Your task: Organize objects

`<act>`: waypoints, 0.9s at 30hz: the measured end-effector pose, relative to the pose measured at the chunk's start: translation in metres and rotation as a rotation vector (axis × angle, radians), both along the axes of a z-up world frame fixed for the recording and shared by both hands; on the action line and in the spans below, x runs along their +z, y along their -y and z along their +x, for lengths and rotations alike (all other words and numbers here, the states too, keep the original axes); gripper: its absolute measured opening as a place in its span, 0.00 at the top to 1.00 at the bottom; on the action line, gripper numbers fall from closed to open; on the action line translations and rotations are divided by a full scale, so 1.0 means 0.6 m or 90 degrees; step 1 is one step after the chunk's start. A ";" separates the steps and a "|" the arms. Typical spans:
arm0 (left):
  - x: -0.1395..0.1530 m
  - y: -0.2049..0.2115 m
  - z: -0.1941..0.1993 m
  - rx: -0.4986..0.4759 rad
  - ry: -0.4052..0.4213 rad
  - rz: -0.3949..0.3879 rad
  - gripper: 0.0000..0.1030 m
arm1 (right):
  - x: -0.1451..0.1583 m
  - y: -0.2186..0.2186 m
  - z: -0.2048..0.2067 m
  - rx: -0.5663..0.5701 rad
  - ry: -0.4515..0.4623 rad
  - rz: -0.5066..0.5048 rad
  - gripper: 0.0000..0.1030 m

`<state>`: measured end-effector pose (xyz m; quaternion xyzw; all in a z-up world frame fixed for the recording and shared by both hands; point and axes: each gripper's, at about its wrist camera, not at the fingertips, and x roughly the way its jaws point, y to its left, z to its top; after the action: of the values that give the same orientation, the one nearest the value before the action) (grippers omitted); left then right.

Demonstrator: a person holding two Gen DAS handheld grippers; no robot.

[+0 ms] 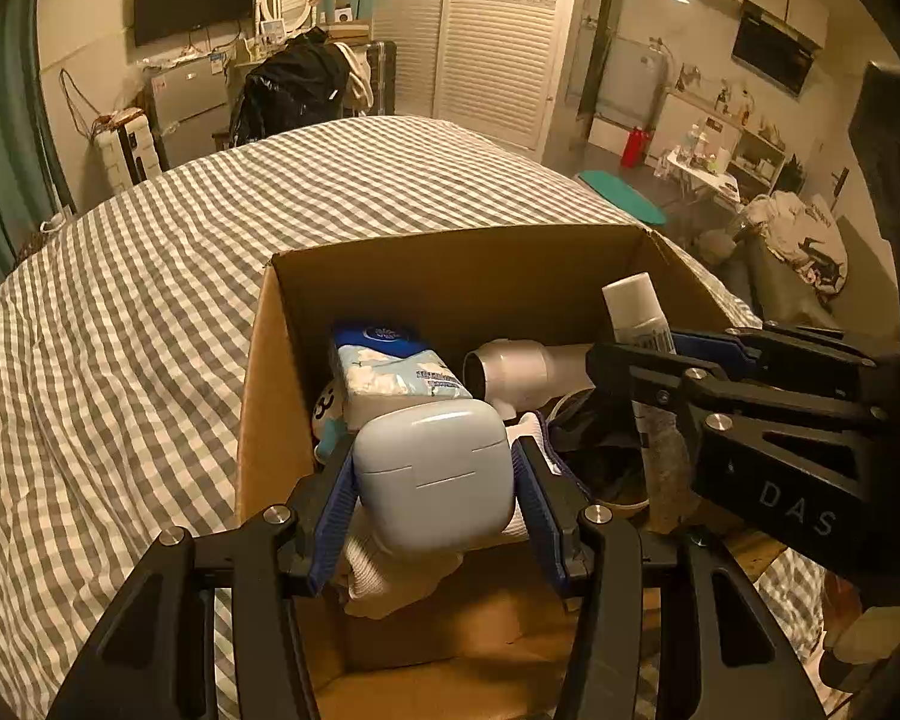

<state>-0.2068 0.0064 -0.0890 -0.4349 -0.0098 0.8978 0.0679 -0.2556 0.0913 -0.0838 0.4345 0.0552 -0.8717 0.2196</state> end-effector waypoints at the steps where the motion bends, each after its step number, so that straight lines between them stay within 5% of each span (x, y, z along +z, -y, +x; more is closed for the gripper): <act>1: -0.001 0.001 0.000 0.001 0.000 -0.001 0.49 | -0.001 -0.001 -0.002 -0.001 0.001 -0.002 0.77; 8: 0.026 -0.005 0.009 0.000 -0.028 0.002 0.46 | 0.018 -0.002 0.005 0.001 -0.010 -0.015 0.77; 13: 0.055 -0.011 0.026 0.004 -0.051 -0.018 0.31 | 0.057 -0.009 0.023 -0.005 -0.045 -0.022 0.51; 18: 0.093 -0.004 0.052 0.020 -0.069 -0.018 0.29 | 0.107 -0.021 0.048 -0.008 -0.067 -0.049 0.36; 27: 0.174 0.008 0.123 0.054 -0.130 -0.030 0.14 | 0.195 -0.051 0.127 -0.020 -0.130 -0.058 0.22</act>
<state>-0.1330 0.0015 0.0156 -0.3418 -0.0004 0.9395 0.0204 -0.1795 0.1222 0.0329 0.3336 0.0310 -0.9165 0.2186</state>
